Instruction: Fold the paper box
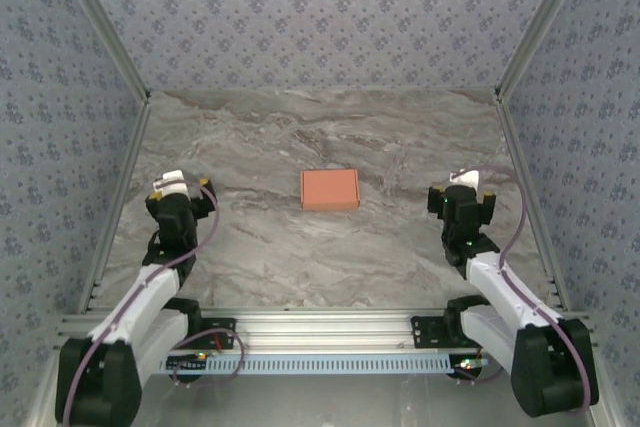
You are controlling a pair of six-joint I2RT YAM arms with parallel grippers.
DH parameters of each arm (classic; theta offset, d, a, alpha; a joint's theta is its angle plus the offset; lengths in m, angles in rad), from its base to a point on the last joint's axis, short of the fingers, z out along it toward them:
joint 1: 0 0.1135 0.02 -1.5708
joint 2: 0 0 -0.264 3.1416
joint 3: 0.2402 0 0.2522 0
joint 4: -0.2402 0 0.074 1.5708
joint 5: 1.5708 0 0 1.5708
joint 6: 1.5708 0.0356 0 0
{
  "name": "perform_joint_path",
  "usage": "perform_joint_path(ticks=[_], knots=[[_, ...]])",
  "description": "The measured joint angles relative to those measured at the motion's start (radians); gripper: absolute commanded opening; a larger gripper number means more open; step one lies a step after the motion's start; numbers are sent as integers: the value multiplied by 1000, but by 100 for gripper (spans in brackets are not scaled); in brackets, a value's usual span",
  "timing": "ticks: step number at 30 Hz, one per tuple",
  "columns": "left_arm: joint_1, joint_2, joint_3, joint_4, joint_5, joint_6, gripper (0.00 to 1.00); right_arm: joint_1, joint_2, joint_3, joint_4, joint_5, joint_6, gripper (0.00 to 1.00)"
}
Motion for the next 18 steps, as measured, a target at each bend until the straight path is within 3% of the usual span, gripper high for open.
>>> perform_joint_path(ticks=[7,18], knots=[[84,334,0,237,121,21,99,-76,224,-22,220,-110,-9,99],[133,617,63,465,258,71,99,-85,458,-22,599,-242,-68,99]])
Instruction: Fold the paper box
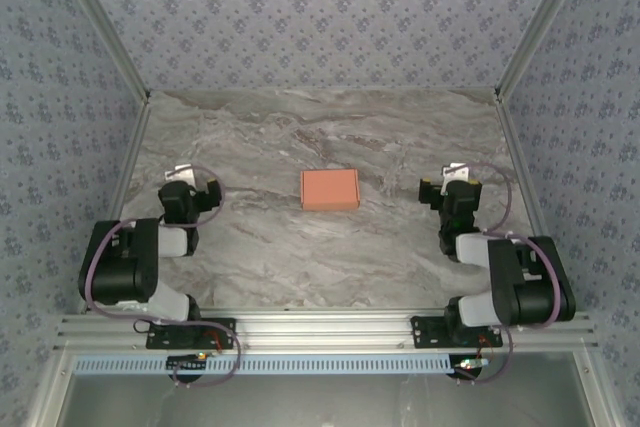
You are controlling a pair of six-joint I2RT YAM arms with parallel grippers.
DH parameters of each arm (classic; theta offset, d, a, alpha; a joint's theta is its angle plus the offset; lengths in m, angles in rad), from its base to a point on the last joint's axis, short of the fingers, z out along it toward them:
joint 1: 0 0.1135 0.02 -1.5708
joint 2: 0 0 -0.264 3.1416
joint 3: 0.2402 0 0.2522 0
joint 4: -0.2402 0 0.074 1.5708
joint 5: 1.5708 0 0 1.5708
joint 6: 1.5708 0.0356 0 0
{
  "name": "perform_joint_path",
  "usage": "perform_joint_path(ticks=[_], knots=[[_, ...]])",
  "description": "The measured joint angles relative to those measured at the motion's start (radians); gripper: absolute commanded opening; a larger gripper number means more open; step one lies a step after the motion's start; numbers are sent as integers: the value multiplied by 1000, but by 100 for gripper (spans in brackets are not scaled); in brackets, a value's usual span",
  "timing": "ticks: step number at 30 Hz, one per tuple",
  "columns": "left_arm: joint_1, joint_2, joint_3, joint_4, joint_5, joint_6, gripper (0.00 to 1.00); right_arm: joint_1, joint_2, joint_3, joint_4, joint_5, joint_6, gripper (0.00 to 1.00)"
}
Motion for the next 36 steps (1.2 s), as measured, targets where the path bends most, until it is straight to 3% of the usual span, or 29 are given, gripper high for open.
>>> perform_joint_path(ticks=[5,15,36], knots=[[-3,7,46,-8,21,11,99,-23,102,11,51,-46,-3,99],[-11,7,55,-8,24,27,99,-77,106,64,30,-140,2,99],[-17,7,55,-8,25,35,99,-77,106,64,16,-155,2,99]])
